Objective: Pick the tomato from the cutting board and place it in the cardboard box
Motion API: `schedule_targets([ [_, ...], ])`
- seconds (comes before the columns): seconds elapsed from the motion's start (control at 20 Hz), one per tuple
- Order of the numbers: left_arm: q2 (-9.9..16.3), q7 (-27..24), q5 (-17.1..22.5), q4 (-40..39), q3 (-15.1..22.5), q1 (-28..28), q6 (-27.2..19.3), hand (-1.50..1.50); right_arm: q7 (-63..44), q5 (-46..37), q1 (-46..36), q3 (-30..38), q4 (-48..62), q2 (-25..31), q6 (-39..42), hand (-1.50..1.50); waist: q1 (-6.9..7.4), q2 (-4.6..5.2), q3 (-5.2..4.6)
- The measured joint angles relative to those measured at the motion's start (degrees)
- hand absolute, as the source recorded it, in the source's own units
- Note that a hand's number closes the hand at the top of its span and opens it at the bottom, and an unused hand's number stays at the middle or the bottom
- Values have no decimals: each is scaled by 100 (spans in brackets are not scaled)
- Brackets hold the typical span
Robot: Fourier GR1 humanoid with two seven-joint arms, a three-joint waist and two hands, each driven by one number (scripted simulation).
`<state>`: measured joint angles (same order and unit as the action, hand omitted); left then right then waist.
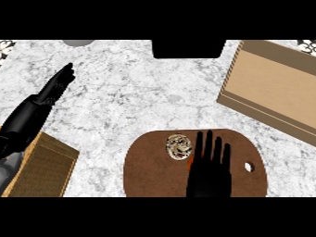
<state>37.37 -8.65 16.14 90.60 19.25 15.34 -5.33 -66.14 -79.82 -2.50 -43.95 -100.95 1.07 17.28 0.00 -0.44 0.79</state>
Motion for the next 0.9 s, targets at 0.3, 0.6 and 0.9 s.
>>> schedule_targets([
  [0.3, -11, 228, -191, -96, 14, 112, -110, 0, 24, -77, 23, 212, 318, -13, -104, -150, -6, 0, 19],
  [0.6, -50, 270, -243, -31, -52, 58, -88, 0, 145, 38, 71, 423, 389, -28, -227, 150, 4, -5, 18],
  [0.9, -80, 276, -323, -224, -108, 181, -28, 0, 560, -199, -125, 486, 722, -94, -304, 150, -4, -21, 32],
])
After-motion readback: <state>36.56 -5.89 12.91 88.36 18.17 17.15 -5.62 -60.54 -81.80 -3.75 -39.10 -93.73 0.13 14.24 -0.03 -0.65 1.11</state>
